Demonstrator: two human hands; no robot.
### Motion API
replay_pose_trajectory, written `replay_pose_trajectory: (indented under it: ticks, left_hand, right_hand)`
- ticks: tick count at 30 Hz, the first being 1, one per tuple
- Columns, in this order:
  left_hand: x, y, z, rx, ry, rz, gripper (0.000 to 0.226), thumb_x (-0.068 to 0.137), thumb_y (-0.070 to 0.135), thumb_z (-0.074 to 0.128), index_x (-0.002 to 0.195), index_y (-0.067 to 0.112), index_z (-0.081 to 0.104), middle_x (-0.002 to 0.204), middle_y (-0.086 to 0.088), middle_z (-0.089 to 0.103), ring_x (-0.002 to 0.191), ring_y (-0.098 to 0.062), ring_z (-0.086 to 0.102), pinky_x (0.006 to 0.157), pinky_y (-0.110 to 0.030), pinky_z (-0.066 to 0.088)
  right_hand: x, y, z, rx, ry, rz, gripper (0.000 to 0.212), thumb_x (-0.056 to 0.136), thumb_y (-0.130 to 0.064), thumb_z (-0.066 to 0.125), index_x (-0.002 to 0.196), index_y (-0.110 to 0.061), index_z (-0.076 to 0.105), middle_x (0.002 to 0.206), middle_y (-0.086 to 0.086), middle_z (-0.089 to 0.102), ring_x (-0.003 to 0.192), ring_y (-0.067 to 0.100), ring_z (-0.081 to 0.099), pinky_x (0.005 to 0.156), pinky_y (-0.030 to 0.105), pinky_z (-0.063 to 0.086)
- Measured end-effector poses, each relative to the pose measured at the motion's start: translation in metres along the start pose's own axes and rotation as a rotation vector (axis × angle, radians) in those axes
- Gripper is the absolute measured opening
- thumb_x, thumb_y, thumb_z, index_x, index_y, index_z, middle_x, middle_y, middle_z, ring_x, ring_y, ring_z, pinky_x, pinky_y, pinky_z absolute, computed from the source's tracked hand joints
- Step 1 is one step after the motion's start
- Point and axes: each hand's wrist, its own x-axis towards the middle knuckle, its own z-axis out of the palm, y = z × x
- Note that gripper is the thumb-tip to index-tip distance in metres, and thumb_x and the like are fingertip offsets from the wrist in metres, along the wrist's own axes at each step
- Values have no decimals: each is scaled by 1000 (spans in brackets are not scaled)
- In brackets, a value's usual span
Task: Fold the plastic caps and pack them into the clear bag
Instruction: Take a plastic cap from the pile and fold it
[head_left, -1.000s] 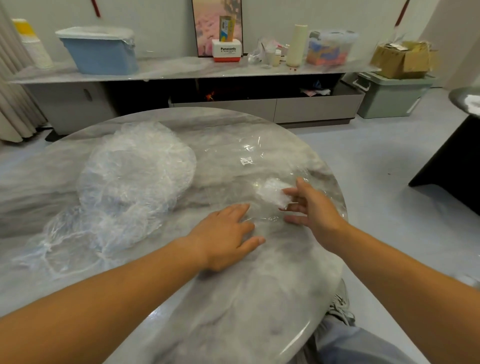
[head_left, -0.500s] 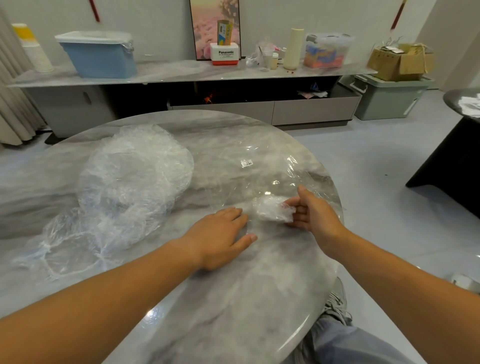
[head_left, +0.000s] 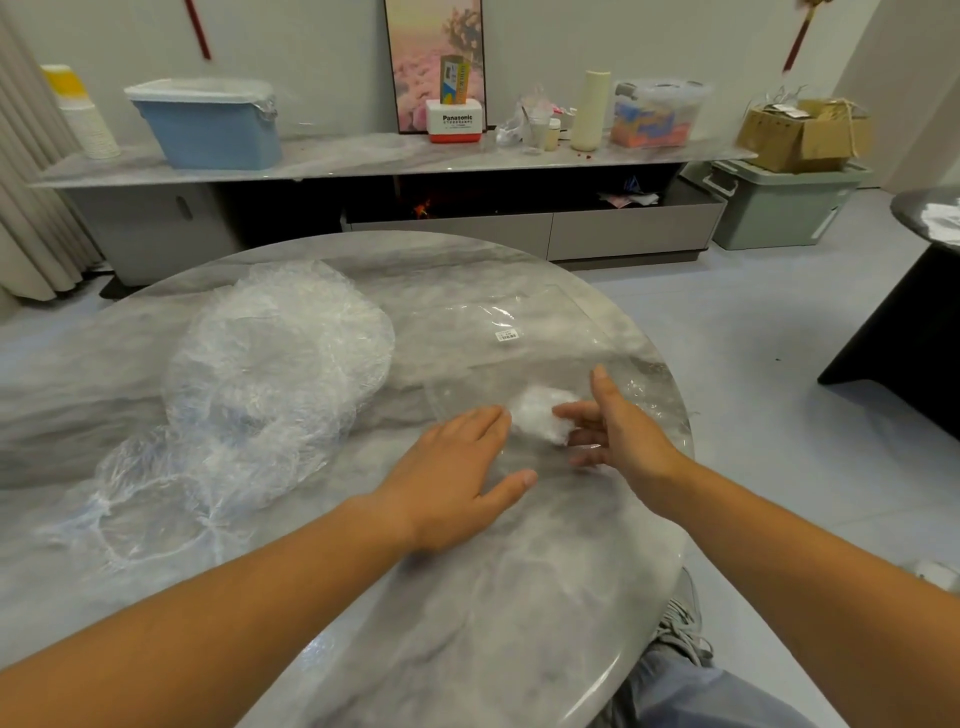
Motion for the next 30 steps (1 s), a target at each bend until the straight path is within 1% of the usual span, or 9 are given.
replay_pose_trajectory:
  ticks: [3, 7, 10, 12, 14, 16, 20, 26, 30]
  left_hand:
    - [-2, 1, 2, 54, -18, 25, 78, 99, 65, 25, 161, 20, 7, 168, 5, 3, 153, -10, 1, 125, -33, -2]
    - [-1, 1, 2, 5, -56, 16, 81, 97, 68, 23, 161, 23, 3, 168, 9, -3, 153, -5, -5, 126, -46, 0]
    - [-1, -1, 1, -42, -51, 39, 87, 91, 73, 20, 161, 23, 4, 168, 10, -3, 153, -5, -5, 126, -44, 8]
    - [-2, -1, 0, -62, -48, 58, 87, 92, 73, 23, 161, 22, 6, 168, 9, -2, 152, -4, -4, 126, -39, 10]
    - [-2, -1, -1, -57, -38, 75, 83, 96, 68, 28, 161, 21, 9, 168, 8, 1, 152, -5, -3, 126, -35, 8]
    - [-2, -2, -1, -49, -26, 77, 81, 97, 67, 30, 161, 20, 11, 168, 8, 3, 152, -5, -2, 126, -35, 8]
    - [0, -10, 5, -39, -36, 58, 88, 91, 77, 21, 160, 23, 13, 168, 10, 4, 153, -5, -2, 125, -43, 12]
    - [-1, -12, 13, -23, -99, 21, 82, 95, 72, 26, 160, 24, 14, 168, 9, 6, 154, -8, -1, 125, -47, 6]
    - [-3, -10, 16, -18, -122, 5, 78, 96, 70, 28, 159, 23, 19, 167, 6, 9, 154, -9, 2, 125, -46, 2]
  right_hand:
    - [9, -8, 4, 276, 7, 108, 80, 94, -74, 37, 128, -6, 61, 130, 12, 63, 112, 28, 65, 89, 43, 58]
    - [21, -10, 6, 562, -10, 171, 95, 91, -77, 41, 152, -4, 37, 151, 17, 45, 134, 33, 50, 95, 41, 51]
    - [34, -11, 8, 702, 53, 164, 95, 89, -79, 43, 148, -4, 42, 147, 18, 47, 128, 31, 53, 93, 39, 49]
    - [43, -14, 11, 769, 87, 155, 94, 88, -80, 45, 142, -3, 48, 137, 19, 53, 112, 26, 59, 82, 35, 49]
    - [53, -16, 11, 862, 108, 148, 96, 86, -80, 49, 141, -1, 48, 138, 22, 50, 108, 27, 58, 75, 34, 49]
    - [63, -16, 11, 951, 116, 147, 98, 83, -81, 53, 141, -2, 48, 142, 28, 44, 117, 31, 57, 79, 34, 51]
    - [81, -14, 13, 1113, 164, 152, 86, 78, -73, 69, 129, -6, 54, 149, 30, 34, 123, 42, 57, 102, 43, 54]
    - [77, -19, 14, 1070, 303, 170, 76, 82, -64, 72, 131, -9, 52, 148, 27, 33, 130, 43, 49, 97, 48, 57]
    - [65, -21, 7, 926, 325, 241, 62, 92, -57, 65, 133, -12, 51, 140, 19, 41, 109, 35, 61, 102, 44, 54]
